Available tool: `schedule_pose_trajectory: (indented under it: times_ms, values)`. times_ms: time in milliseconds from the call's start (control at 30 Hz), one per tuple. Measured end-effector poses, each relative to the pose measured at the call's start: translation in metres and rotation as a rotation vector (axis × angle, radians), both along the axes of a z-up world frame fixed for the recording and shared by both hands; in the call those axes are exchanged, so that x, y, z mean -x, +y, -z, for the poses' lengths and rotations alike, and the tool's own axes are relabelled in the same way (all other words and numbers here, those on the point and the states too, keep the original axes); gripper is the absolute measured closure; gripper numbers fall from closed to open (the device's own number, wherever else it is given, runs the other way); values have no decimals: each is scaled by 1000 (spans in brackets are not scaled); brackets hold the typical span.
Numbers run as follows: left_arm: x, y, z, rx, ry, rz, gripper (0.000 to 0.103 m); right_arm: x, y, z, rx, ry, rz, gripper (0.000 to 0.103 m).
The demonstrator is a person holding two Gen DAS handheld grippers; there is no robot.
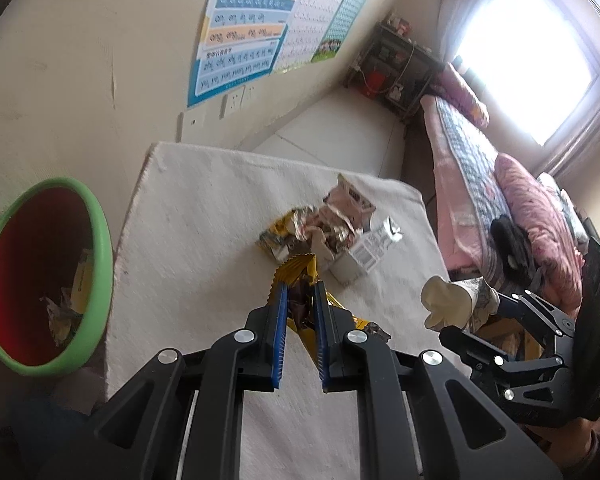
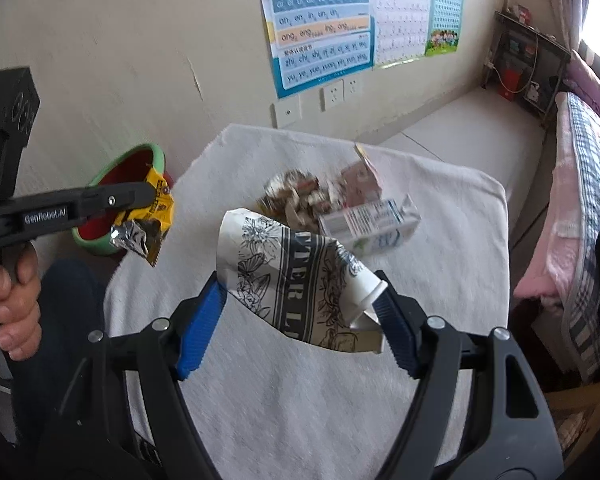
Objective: Collect trash
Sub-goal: 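Carry both wrappers over the red bucket and open both tools to drop them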
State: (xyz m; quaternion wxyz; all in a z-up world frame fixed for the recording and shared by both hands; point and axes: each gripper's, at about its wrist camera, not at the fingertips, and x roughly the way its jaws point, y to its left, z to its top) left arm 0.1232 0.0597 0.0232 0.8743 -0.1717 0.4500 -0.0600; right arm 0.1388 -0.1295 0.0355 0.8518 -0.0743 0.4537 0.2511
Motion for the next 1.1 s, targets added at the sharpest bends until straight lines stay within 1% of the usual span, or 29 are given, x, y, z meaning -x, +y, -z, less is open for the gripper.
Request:
schedule_pose_trajectory:
  times_ms: [167,400,600,733,833,967,1100]
  values:
    - [4,20,-6,19,-28,-28,93,-9,19,-19,11,-36,-19,31]
    - [10,56,-13,26,-56,-83,93,-22,52,-45,-22,-74,-57,31]
    - [17,93,-20,33,-78,-147,93,-26,90,-52,-40,-92,-102,31]
    - [24,121,-24,20,-89,-202,92,-26,115,-57,-52,-101,-134,31]
    - [30,144,-26,18,-90,-246,92,-25,139,-61,-55,-108,-180,31]
    - [38,178,-24,10,-84,-313,92,-24,168,-64,-63,-110,-232,31]
    - [46,207,-20,-5,-59,-367,92,-24,203,-61,-77,-97,-280,31]
